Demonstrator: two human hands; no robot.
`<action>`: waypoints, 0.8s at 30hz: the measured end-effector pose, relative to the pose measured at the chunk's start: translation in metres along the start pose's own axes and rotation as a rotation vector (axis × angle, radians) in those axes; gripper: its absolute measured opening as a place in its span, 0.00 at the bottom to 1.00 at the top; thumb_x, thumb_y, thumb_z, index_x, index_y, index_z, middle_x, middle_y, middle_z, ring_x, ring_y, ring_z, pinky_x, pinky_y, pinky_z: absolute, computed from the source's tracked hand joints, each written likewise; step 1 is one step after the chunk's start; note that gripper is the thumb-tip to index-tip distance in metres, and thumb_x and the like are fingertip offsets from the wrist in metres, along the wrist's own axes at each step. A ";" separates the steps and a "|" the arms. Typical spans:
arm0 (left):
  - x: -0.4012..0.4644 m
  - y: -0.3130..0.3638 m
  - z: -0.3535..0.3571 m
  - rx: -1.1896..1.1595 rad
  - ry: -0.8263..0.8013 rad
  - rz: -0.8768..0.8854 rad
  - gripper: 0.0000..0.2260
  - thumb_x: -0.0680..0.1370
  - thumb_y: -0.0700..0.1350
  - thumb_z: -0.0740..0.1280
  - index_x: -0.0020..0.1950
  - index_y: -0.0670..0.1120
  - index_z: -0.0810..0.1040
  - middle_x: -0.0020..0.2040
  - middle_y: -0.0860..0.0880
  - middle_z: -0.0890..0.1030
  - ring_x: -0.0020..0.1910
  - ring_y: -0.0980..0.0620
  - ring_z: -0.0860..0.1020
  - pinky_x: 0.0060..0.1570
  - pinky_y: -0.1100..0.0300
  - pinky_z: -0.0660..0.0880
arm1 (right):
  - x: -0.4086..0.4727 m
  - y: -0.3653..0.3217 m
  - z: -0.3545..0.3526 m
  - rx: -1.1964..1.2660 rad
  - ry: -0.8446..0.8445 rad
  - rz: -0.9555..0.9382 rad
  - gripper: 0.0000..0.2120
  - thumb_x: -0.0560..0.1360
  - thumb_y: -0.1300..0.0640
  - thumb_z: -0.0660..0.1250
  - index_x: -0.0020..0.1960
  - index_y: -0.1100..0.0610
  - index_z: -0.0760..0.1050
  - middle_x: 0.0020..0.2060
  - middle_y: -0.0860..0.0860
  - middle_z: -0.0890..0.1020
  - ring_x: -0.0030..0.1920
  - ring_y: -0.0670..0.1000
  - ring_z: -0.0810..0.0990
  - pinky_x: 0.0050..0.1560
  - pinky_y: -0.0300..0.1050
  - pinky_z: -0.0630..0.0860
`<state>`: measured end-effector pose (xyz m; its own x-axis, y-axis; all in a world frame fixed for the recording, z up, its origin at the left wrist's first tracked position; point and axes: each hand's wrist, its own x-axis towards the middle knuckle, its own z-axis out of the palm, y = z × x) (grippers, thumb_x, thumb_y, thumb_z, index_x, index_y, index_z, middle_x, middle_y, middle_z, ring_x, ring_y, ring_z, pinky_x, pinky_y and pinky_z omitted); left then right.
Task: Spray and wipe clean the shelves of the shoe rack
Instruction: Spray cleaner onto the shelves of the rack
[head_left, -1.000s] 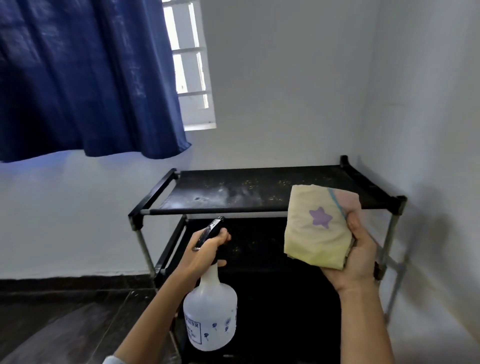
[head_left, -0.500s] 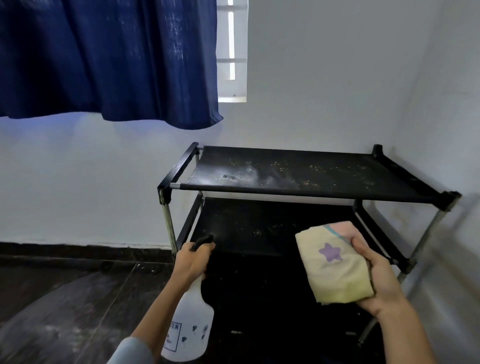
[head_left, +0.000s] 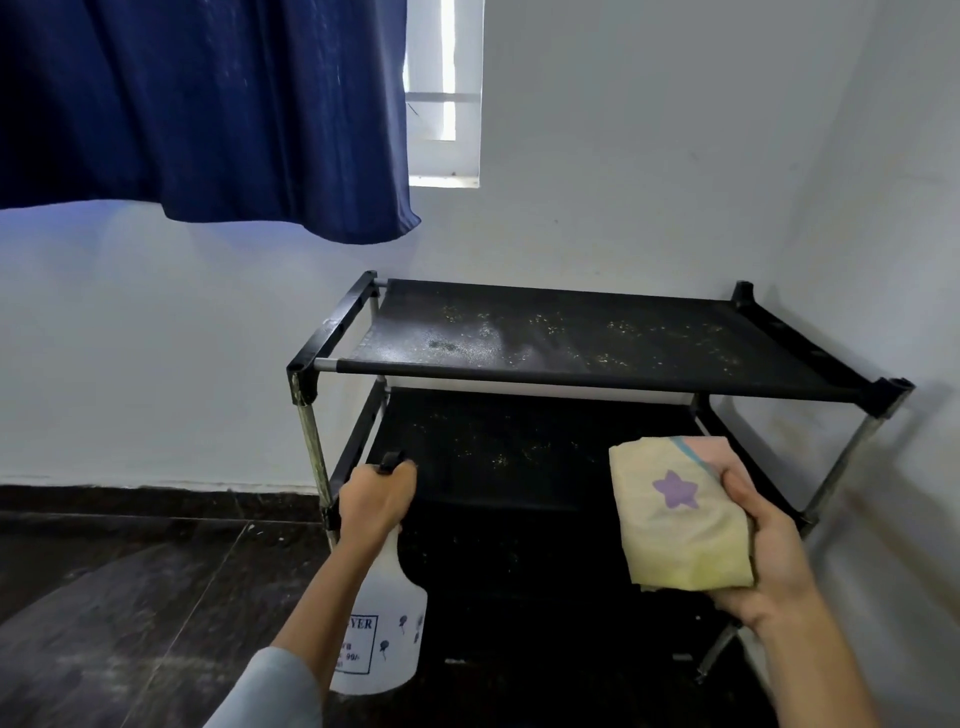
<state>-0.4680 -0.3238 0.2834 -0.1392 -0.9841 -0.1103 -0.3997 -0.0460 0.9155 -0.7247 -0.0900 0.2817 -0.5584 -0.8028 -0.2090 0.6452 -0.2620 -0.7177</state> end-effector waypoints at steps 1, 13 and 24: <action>-0.001 0.002 0.003 -0.033 -0.052 -0.008 0.13 0.74 0.47 0.64 0.32 0.41 0.75 0.27 0.46 0.74 0.28 0.49 0.73 0.31 0.59 0.70 | 0.000 -0.001 -0.001 0.009 0.011 -0.004 0.14 0.70 0.47 0.67 0.50 0.49 0.84 0.53 0.57 0.84 0.47 0.61 0.84 0.41 0.61 0.79; -0.023 0.024 0.053 -0.059 -0.343 -0.137 0.09 0.73 0.47 0.65 0.36 0.42 0.75 0.28 0.47 0.76 0.25 0.52 0.73 0.25 0.62 0.70 | -0.005 -0.011 -0.001 0.084 0.087 -0.059 0.20 0.73 0.45 0.64 0.63 0.49 0.77 0.53 0.56 0.84 0.47 0.61 0.84 0.40 0.62 0.79; -0.043 0.053 0.119 0.047 -0.453 -0.154 0.10 0.76 0.49 0.64 0.43 0.43 0.76 0.33 0.47 0.76 0.30 0.51 0.74 0.34 0.59 0.74 | -0.015 -0.032 -0.016 0.197 0.130 -0.196 0.14 0.78 0.48 0.61 0.60 0.50 0.78 0.48 0.54 0.85 0.43 0.56 0.86 0.35 0.55 0.81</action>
<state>-0.5905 -0.2634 0.2905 -0.4523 -0.7919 -0.4102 -0.4858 -0.1670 0.8580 -0.7449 -0.0612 0.2972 -0.7364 -0.6544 -0.1718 0.5998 -0.5141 -0.6131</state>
